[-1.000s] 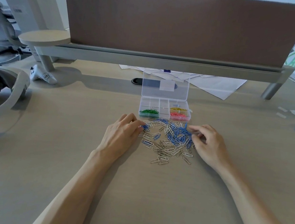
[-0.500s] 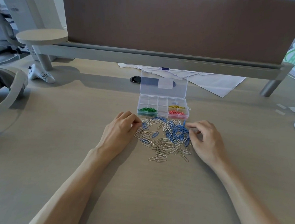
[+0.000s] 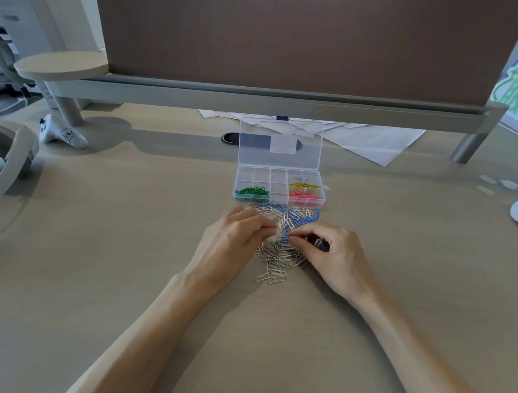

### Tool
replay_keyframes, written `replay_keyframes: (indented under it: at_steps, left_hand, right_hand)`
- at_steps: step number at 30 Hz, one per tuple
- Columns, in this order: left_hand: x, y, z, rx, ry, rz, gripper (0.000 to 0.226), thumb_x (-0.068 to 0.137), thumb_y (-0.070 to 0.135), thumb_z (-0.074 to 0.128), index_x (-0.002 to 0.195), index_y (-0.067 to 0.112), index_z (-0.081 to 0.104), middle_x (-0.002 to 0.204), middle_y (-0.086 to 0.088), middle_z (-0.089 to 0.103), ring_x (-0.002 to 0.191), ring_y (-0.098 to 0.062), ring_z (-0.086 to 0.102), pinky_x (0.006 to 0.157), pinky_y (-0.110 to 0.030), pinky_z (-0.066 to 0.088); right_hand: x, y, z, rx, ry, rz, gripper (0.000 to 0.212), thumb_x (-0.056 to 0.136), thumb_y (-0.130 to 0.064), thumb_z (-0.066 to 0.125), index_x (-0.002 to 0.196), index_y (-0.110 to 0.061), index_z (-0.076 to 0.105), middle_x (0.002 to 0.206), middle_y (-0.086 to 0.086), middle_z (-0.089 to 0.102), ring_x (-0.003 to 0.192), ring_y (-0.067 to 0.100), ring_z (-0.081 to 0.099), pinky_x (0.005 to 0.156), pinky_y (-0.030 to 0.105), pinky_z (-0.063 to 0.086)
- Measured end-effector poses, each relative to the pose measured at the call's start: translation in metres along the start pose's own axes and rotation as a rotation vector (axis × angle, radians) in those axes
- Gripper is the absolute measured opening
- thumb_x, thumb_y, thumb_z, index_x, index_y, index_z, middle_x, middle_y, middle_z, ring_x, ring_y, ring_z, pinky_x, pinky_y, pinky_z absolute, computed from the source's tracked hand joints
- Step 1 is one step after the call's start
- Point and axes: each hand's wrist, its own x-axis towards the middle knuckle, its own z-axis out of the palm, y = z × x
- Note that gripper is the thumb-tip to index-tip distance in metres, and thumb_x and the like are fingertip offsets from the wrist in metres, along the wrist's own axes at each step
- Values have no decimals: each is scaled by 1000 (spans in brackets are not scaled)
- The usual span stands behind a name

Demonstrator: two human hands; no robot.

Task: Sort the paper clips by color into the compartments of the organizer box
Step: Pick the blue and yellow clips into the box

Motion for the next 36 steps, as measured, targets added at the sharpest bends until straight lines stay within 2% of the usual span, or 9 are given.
replay_keyframes:
  at_steps: [3,6,10,14,21,25,30,33,36]
  left_hand:
    - [1,-17,-9,169,71,-99,11,91,24,63,98,24,72,98,14,65,91,-13,51,62,-33,50]
    - [1,-24,-12,202,48,-118,10,91,27,64,93,26,74,94,13,65,89,-15,51,59,-34,50]
    - [3,-24,-10,222,27,-78,10,90,27,65,92,27,74,93,13,65,88,-14,51,58,-32,48]
    - [8,-26,-9,305,-3,-70,6,90,25,65,88,23,70,92,12,64,89,-16,52,54,-36,51]
    - [17,-23,-14,392,-125,103,5,88,21,67,89,24,70,89,11,66,88,-17,60,50,-31,48]
    - [29,-18,-15,472,-183,128,5,89,24,66,87,20,69,89,7,67,91,-20,61,56,-28,38]
    - [47,-10,-17,594,-314,90,17,95,32,55,97,21,68,100,7,67,102,-16,58,73,-33,50]
    - [56,-7,-21,652,-376,107,17,95,29,54,95,22,70,97,5,69,96,-15,61,76,-34,53]
    - [62,-6,-24,649,-438,53,22,94,37,53,93,22,70,95,2,69,91,-18,62,72,-31,49]
  right_hand:
    - [0,1,-1,14,11,46,8,84,-21,73,88,-27,76,78,-20,69,68,-4,59,62,8,40]
    - [1,1,-1,27,15,66,7,84,-20,73,89,-24,76,78,-16,69,65,-5,57,59,7,38]
    - [1,0,-1,18,19,71,6,84,-20,73,89,-24,76,76,-17,68,66,-8,56,60,7,38]
    - [1,0,-3,24,35,85,7,84,-22,73,85,-29,74,78,-18,69,68,-6,57,61,7,39]
    - [2,1,-2,8,34,83,7,84,-21,73,86,-27,75,78,-19,68,72,-5,59,62,5,39]
    - [3,3,-2,2,19,79,6,85,-21,72,88,-27,75,80,-17,69,72,-2,59,63,8,41]
    - [3,5,-2,1,7,82,6,86,-23,71,90,-26,74,84,-14,70,78,1,59,64,7,41]
    - [2,4,-2,16,-3,89,6,87,-23,70,91,-25,73,85,-14,69,80,1,59,65,8,42]
    - [3,4,-2,35,-1,99,6,87,-22,70,91,-23,74,84,-13,70,79,0,59,65,7,42]
